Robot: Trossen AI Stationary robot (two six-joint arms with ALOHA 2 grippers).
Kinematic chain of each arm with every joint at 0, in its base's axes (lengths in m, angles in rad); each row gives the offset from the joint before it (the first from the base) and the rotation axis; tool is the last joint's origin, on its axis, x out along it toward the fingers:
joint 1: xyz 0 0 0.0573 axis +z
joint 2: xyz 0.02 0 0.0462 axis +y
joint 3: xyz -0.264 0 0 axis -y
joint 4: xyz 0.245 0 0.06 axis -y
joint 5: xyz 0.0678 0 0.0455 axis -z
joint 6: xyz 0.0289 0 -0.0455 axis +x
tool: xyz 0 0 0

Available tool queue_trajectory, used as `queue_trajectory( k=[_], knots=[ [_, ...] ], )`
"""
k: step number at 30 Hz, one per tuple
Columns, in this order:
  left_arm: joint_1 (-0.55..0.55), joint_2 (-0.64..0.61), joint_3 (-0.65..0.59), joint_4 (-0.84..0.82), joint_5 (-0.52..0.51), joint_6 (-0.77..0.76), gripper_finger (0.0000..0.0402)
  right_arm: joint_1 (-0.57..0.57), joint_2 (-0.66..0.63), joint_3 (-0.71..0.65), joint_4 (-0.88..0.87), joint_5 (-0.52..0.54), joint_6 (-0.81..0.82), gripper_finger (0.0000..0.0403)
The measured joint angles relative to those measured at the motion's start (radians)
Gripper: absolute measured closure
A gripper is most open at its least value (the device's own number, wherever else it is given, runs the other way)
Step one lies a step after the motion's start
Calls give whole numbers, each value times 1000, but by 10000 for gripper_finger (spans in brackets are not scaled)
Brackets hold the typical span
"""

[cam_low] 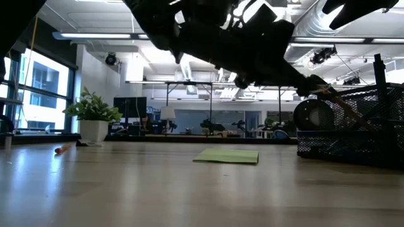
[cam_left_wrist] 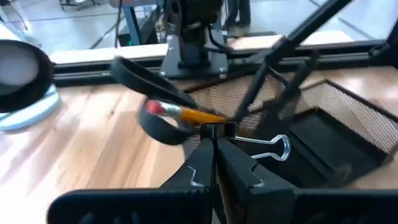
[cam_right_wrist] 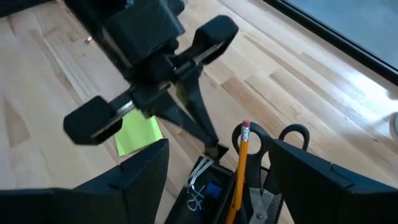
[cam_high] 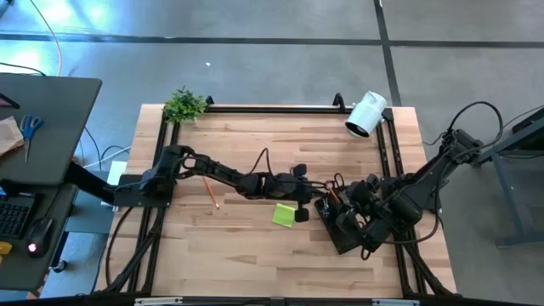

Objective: Pick and place office supplies into organizer
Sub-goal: Put the black binder clip into the black desk organizer

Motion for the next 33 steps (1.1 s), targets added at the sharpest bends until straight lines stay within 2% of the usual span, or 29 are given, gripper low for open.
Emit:
queue_trajectory(
  k=[5,14,20,24,28,33],
  knots=[
    [-1,26,28,-19,4,12,389,-2,0,0,9,11,-8,133],
    [-13,24,45,-52,12,23,269,-2,0,0,14,19,-10,133],
    [-10,3,44,-163,3,82,225,-2,0,0,35,19,-10,133],
    [-3,-96,45,-329,-15,121,220,0,1,0,60,16,-20,133],
    [11,-206,27,-513,-17,145,236,0,14,0,107,6,-56,133],
    [46,-368,-83,-565,-26,149,278,-25,68,-1,174,8,-132,133]
  ],
)
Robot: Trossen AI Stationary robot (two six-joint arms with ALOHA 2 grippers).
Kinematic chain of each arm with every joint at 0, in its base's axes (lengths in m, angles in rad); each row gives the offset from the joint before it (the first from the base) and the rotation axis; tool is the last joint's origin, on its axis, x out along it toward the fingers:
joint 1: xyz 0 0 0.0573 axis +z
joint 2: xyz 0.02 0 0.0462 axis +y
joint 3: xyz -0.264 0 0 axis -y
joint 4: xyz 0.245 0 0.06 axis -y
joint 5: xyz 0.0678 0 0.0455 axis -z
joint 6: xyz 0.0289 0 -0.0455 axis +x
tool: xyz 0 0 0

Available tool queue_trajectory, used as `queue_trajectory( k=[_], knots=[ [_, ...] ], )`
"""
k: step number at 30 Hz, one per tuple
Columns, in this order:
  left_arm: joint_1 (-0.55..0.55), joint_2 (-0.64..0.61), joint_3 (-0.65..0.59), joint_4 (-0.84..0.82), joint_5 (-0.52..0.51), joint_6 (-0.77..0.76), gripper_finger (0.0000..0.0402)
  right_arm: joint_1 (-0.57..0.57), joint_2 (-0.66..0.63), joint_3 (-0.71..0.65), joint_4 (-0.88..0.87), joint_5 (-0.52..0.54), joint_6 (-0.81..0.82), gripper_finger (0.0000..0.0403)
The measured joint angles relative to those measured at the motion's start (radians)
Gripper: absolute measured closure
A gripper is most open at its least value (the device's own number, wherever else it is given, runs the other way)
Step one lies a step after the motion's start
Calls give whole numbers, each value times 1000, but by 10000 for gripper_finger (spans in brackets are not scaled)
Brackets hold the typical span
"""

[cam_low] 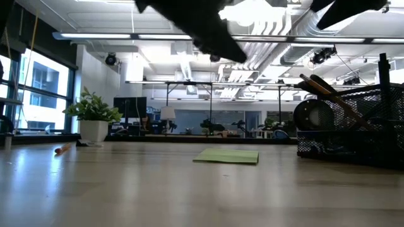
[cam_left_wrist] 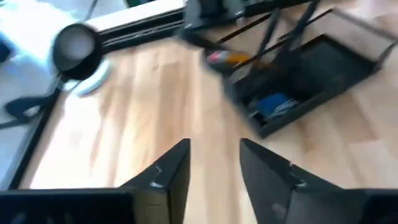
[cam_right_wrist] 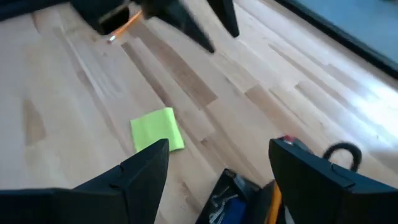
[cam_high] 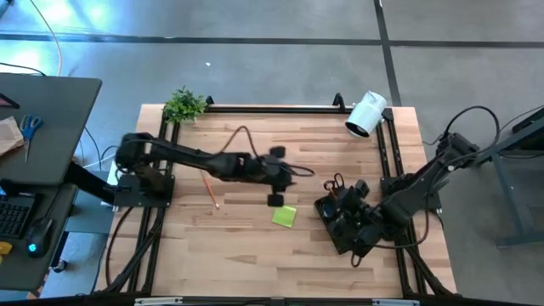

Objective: Pick and place office supplies into organizer
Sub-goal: Put the black binder clip into the black desk organizer

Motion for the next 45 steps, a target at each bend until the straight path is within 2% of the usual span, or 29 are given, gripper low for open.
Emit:
queue_trajectory(
  k=[6,11,15,18,24,30,36,42,45],
  knots=[
    [49,-155,-231,17,-17,-52,340,-47,95,-1,126,64,-132,133],
    [72,-269,-413,-106,-71,-157,390,-89,167,-1,284,189,-289,133],
    [75,-358,-500,-193,-134,-213,393,-133,215,-1,495,276,-541,133],
    [74,-424,-541,-270,-175,-239,388,-179,228,-1,654,262,-729,133],
    [75,-498,-560,-417,-228,-255,398,-289,229,0,805,69,-979,133],
    [116,-503,-559,-554,-221,-255,387,-426,229,0,911,-302,-1182,133],
    [246,-493,-559,-727,-81,-263,326,-493,229,0,955,-539,-1330,133],
    [378,-477,-538,-730,98,-161,242,-531,228,0,922,-665,-1413,133],
    [419,-454,-484,-776,92,-130,206,-550,228,0,893,-717,-1443,133]
  ],
)
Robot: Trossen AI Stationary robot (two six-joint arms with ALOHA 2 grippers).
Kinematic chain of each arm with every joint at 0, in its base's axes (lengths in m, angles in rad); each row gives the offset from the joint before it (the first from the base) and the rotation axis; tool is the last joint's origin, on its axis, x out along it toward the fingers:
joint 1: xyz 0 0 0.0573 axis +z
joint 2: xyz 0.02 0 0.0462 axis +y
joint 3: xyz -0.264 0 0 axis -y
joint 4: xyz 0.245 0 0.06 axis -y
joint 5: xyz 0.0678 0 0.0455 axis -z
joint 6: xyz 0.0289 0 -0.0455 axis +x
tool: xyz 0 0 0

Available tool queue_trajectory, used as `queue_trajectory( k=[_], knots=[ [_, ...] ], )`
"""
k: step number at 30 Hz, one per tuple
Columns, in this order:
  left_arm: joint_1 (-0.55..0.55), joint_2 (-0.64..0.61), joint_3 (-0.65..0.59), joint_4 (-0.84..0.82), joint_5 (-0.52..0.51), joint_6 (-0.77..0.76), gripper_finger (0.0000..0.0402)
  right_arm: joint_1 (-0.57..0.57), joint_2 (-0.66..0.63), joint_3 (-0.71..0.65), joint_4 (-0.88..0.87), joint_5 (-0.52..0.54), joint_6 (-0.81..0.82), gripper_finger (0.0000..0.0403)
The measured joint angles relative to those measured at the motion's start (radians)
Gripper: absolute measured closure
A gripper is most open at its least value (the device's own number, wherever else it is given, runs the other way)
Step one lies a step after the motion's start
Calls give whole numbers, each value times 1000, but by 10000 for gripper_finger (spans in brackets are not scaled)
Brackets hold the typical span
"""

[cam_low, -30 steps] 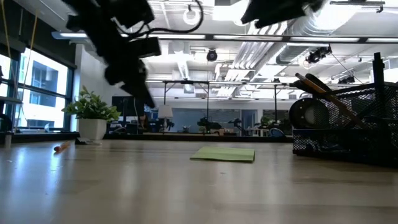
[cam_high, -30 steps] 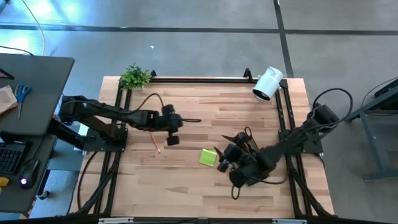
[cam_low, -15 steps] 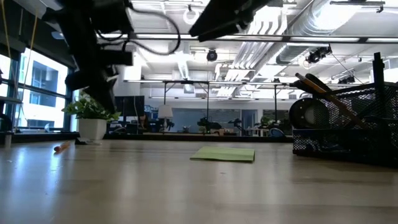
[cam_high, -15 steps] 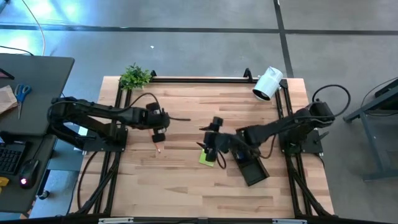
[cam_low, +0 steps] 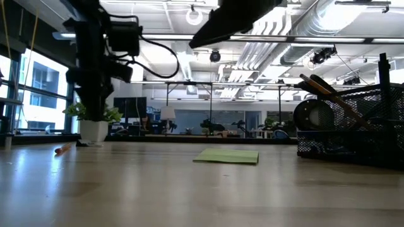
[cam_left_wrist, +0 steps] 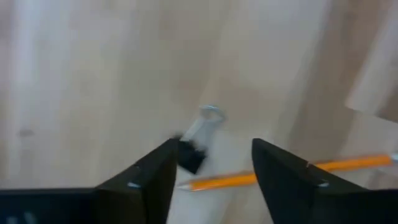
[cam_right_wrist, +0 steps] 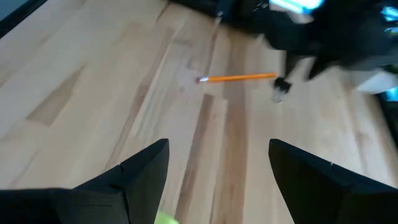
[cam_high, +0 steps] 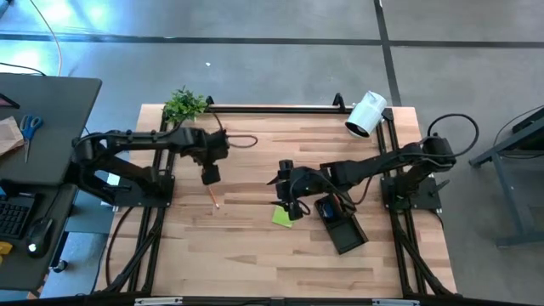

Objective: Pick and place office supplies into organizer
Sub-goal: Put the black binder clip into the black desk organizer

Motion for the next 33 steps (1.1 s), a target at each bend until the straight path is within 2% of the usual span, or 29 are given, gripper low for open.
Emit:
queue_trajectory(
  k=[5,10,17,22,29,33],
  knots=[
    [57,93,147,-162,-64,38,171,-37,0,0,-52,-91,0,133],
    [91,206,206,-298,-72,142,172,-63,-1,-27,-63,-149,-1,133],
    [94,325,194,-306,-70,188,194,-76,-1,-93,-45,-168,17,133],
    [94,363,194,-301,-72,283,199,-75,-1,-118,-30,-168,27,133],
    [94,369,195,-218,-36,348,181,-71,-1,-119,-37,-168,65,133],
    [94,375,195,-227,-32,352,166,-60,-1,-119,-37,-168,65,133]
  ],
)
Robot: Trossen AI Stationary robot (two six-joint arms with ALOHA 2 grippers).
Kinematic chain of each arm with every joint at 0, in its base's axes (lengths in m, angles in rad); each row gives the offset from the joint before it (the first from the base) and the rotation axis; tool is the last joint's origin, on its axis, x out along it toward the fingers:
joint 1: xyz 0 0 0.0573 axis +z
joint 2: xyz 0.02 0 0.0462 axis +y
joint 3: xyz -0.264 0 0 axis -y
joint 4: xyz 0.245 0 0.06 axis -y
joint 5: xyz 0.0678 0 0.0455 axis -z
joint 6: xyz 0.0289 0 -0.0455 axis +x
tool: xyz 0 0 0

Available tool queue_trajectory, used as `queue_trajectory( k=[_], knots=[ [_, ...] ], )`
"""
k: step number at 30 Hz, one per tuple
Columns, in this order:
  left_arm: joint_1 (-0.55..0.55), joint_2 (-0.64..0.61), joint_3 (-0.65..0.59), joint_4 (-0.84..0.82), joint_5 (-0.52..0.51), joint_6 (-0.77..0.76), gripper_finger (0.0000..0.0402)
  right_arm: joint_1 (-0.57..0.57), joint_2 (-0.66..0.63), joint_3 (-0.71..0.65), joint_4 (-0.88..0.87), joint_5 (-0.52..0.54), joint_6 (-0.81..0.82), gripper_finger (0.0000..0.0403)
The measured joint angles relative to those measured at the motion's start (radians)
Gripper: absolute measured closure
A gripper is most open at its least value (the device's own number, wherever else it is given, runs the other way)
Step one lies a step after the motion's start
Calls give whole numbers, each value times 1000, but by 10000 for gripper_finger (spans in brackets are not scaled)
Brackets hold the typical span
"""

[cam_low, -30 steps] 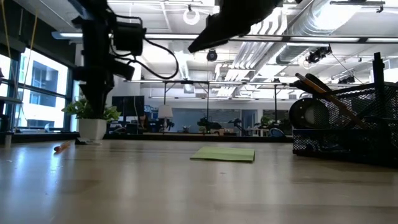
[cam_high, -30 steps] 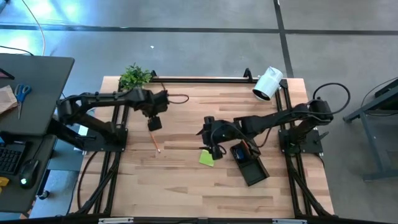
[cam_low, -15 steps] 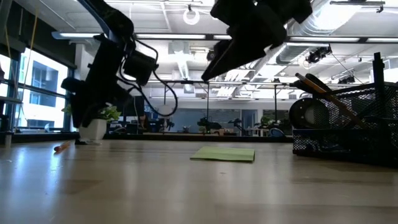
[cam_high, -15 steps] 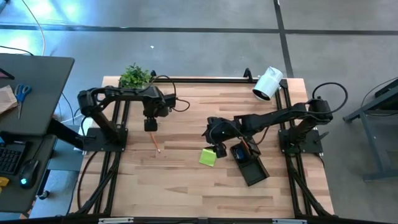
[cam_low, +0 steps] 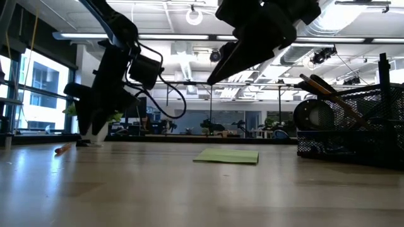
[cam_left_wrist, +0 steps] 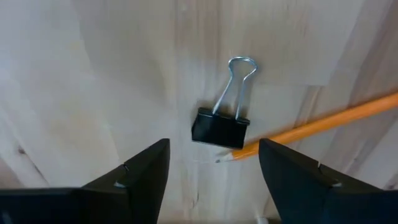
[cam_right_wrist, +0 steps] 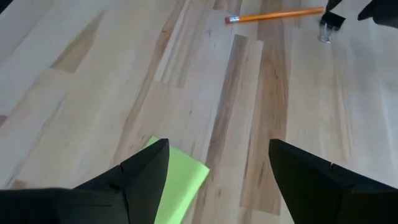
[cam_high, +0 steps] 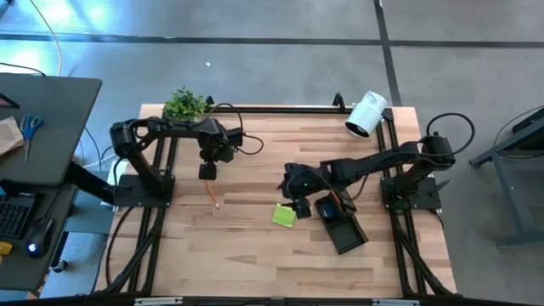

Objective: Pick and place office supplies into organizer
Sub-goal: Put the black binder clip into the black desk organizer

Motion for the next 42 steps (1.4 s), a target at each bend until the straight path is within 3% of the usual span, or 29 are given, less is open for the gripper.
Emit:
queue_trajectory(
  k=[8,13,20,26,29,34,42],
  knots=[
    [0,72,-1,9,15,-3,153,6,0,0,-13,0,-2,133],
    [0,120,-1,28,-59,-3,168,6,0,0,-16,0,-1,133],
    [0,132,1,32,-64,-4,205,6,0,0,-16,0,-3,133],
    [0,132,3,33,-57,-5,266,6,0,0,-19,0,-1,133],
    [0,123,3,33,-28,-8,294,6,0,0,-30,0,8,133],
    [-3,80,1,64,24,-11,294,4,0,0,-38,5,26,133],
    [-34,-57,40,54,217,-65,258,4,0,0,24,8,25,133]
  ],
)
